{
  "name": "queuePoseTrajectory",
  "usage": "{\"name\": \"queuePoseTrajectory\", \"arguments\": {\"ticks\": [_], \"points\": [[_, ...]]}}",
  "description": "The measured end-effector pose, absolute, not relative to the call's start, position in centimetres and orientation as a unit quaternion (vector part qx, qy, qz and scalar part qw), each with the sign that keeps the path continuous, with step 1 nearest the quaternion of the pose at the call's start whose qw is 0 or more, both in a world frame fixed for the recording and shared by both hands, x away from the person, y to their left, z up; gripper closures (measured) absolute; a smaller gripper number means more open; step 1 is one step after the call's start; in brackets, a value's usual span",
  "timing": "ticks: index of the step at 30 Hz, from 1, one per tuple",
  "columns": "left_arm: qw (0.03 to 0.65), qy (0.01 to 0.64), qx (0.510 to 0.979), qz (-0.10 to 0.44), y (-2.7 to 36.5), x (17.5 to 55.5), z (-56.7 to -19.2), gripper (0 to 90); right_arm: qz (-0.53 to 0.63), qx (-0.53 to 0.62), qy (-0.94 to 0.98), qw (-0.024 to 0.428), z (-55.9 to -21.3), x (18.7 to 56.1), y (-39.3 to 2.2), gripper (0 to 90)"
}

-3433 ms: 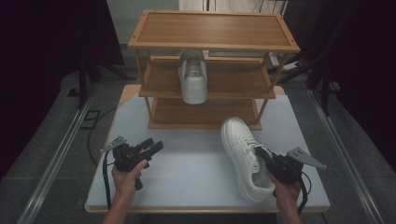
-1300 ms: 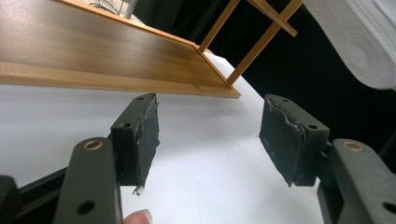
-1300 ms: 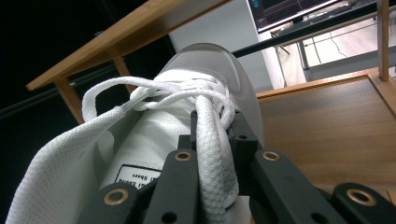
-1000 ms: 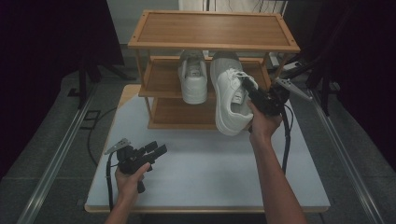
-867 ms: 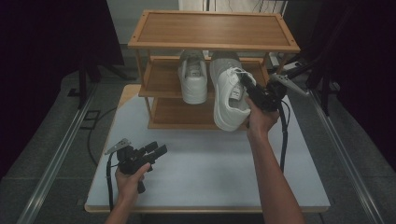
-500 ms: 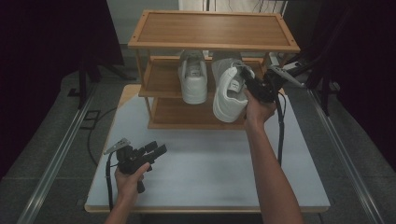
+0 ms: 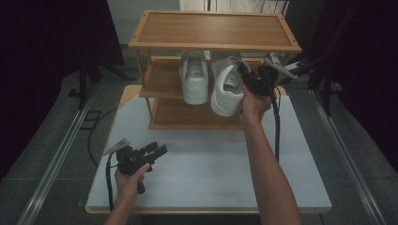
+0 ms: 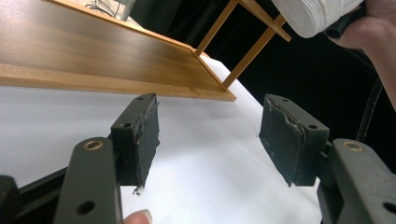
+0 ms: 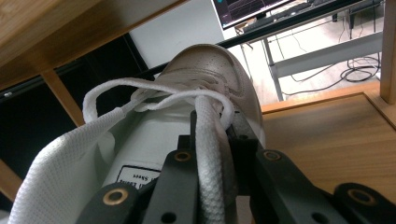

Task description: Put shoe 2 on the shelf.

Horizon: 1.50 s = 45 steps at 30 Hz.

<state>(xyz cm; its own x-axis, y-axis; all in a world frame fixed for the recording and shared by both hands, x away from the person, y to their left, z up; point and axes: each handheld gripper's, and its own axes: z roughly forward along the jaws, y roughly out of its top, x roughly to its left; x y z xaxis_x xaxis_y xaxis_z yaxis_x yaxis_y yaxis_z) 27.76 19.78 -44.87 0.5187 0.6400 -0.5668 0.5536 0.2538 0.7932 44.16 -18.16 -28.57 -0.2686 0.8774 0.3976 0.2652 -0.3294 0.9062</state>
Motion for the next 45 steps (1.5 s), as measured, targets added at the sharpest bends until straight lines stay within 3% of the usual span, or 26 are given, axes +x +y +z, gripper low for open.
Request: {"name": "queuePoseTrajectory", "arguments": {"ticks": [27, 38, 45], "points": [[0.625, 0.489, 0.607, 0.031, 19.9, 27.8, -44.9, 37.6, 0.596, 0.571, 0.493, 0.276, -29.2, 47.0, -17.9, 82.3], [0.621, 0.491, 0.610, 0.026, 19.7, 27.8, -45.3, 37.7, 0.598, 0.573, 0.495, 0.262, -29.4, 47.6, -17.8, 75.3], [0.620, 0.487, 0.614, 0.025, 19.4, 27.8, -45.3, 37.6, 0.596, 0.554, 0.525, 0.248, -29.3, 48.2, -17.0, 64.4]]}}
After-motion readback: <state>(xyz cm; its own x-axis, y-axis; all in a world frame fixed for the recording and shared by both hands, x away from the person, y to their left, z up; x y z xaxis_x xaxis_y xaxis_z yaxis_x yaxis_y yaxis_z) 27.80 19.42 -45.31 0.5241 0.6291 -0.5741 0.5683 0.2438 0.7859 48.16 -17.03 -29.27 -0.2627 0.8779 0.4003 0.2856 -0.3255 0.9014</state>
